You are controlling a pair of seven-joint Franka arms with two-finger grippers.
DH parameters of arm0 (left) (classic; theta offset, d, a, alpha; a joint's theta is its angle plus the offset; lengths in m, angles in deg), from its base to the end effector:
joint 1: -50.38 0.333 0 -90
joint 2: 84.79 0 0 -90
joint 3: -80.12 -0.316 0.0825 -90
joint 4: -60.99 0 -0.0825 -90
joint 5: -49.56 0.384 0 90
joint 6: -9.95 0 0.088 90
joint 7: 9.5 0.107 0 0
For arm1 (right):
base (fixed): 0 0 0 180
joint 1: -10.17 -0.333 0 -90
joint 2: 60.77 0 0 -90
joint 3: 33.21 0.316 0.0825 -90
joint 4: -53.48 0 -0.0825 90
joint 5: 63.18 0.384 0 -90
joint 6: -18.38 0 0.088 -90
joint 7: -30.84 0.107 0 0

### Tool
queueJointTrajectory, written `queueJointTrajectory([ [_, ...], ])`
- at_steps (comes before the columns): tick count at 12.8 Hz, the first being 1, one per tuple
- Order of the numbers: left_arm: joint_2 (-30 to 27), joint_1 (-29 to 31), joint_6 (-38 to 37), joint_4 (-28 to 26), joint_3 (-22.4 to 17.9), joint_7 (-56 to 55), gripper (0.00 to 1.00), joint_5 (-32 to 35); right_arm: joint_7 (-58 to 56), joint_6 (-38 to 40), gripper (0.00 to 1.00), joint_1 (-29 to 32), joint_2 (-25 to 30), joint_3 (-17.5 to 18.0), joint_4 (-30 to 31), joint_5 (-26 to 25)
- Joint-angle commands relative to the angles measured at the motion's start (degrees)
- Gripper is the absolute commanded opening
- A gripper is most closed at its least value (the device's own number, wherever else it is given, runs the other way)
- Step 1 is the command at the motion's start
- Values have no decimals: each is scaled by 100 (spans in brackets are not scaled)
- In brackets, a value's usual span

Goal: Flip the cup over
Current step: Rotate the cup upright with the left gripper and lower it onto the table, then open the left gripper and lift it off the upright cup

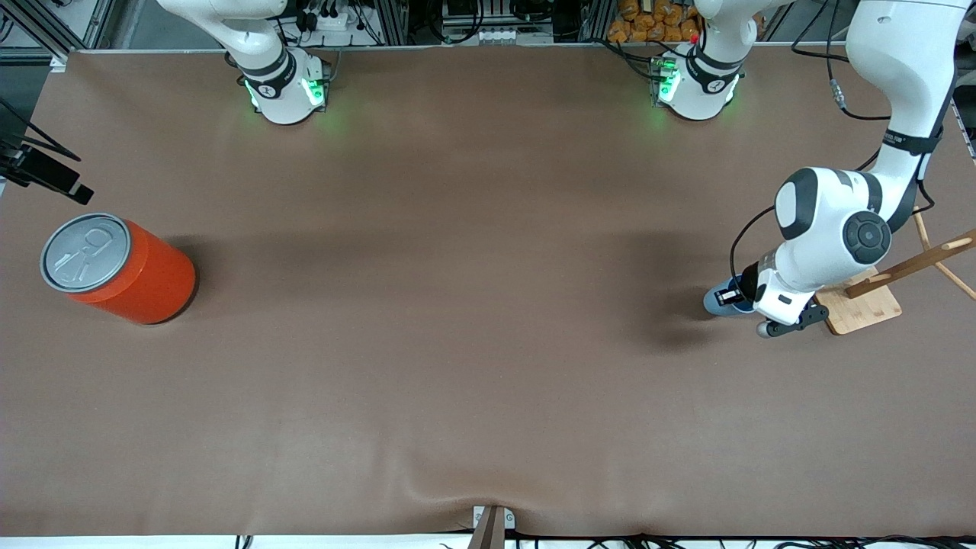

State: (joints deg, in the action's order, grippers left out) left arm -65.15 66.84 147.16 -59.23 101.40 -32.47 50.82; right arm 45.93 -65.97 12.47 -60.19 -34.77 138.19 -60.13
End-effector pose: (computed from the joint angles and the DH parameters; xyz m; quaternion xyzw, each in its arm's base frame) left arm 0.5774 -0.0454 0.2646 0.9858 0.1585 -0.0238 0.0496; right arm 0.5404 -0.0304 0.6647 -0.9864 0.1619 0.0007 0.0267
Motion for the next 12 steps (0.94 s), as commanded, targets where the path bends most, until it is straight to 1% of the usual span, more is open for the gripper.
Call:
queueJointTrajectory([
  [1, -224, -3, 148, -256, -9, -164, 66, 147, -15, -12, 100, 87, 13, 42, 10, 90],
  [2, -232, 6, 87, -230, -1, -146, 100, 147, -23, -12, 100, 87, 13, 42, 10, 90],
  [4, -259, 6, -175, -142, -1, -155, 100, 156, -23, -12, 100, 130, 4, 42, 10, 99],
  [6, -434, 6, -911, 286, 8, -146, 100, 156, -23, -3, 100, 122, 13, 42, 10, 99],
  [7, -487, 6, -1368, 611, 8, -137, 100, 164, -23, -3, 100, 130, 13, 42, 10, 99],
  [10, -531, -20, -2941, 1910, 34, -102, 100, 191, -41, 6, 100, 165, 13, 42, 1, 99],
  [12, -601, -20, -3558, 2580, 201, -41, 100, 191, -67, -3, 100, 166, 22, 42, -8, 99],
])
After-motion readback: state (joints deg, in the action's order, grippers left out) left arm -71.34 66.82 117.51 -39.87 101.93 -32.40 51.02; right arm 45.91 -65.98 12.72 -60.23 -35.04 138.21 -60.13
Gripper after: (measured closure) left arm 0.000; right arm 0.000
